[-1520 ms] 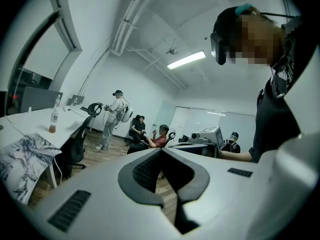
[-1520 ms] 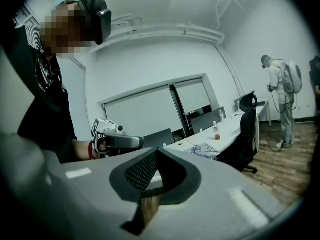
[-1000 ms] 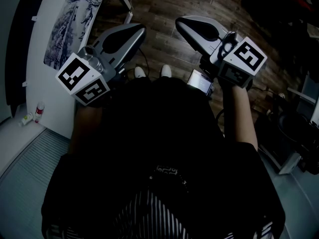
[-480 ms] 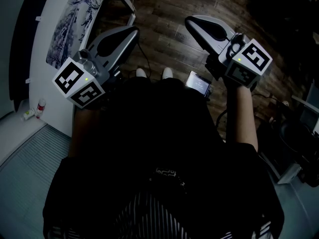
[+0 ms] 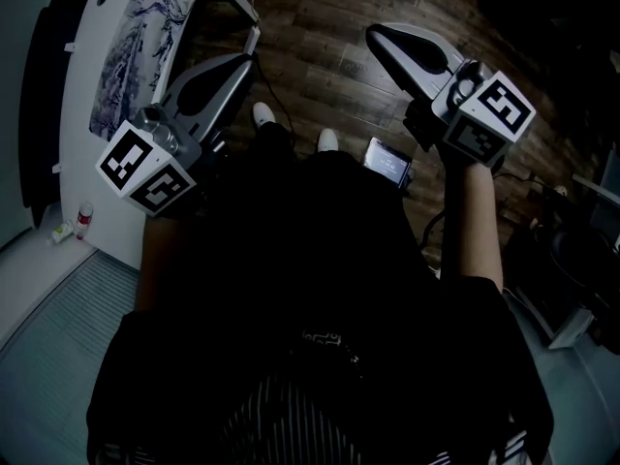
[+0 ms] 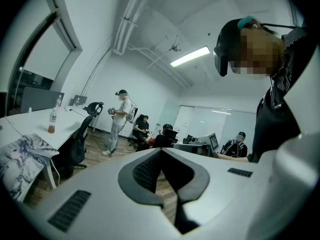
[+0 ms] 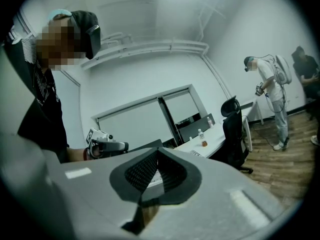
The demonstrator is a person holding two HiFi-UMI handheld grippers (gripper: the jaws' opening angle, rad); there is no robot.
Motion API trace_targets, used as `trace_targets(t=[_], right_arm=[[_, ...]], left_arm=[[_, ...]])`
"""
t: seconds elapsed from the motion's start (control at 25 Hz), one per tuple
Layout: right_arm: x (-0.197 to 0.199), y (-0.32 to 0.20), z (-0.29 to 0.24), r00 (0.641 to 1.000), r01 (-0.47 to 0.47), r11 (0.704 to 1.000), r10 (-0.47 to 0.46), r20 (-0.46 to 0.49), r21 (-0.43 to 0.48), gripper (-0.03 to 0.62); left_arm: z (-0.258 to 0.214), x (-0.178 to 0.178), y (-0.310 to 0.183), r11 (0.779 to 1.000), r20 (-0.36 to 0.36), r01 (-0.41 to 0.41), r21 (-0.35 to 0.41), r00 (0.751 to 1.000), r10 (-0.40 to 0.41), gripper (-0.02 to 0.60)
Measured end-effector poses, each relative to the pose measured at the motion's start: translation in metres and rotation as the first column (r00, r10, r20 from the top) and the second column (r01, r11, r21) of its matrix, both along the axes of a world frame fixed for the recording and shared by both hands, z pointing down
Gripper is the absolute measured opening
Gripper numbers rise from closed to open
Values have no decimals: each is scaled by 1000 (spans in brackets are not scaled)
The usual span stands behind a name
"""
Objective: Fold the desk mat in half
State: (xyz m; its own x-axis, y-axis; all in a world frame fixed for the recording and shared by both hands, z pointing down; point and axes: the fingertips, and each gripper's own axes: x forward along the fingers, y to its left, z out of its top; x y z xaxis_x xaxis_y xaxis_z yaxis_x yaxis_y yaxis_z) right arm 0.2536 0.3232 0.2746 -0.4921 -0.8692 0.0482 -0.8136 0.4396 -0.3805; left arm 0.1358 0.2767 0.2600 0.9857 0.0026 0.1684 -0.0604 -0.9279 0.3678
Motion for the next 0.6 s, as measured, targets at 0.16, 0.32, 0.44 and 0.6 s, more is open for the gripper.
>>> trace_targets(t=[0.16,0.32,0.44,0.6], right_arm=[[1,-15,-7,999,-41,999,41,-30,5,5],[-5,-32,-21,996,-81,997,82,-32,9,5],[-16,-51,-29,994,-93,996,93,-63,1,5],[-31,-86,-42,990,-101,995,102,-94,11,5]], left_arm=[[-3,10,-21,999,-48,-47,0,998,47,9],[-15,19,-44,995,-103,-100,6,990,100,9],[-21,21,-61,991,-134,-129,14,982,130,9],[-22,12,-95,989,-136,-149,25,979,151,9]])
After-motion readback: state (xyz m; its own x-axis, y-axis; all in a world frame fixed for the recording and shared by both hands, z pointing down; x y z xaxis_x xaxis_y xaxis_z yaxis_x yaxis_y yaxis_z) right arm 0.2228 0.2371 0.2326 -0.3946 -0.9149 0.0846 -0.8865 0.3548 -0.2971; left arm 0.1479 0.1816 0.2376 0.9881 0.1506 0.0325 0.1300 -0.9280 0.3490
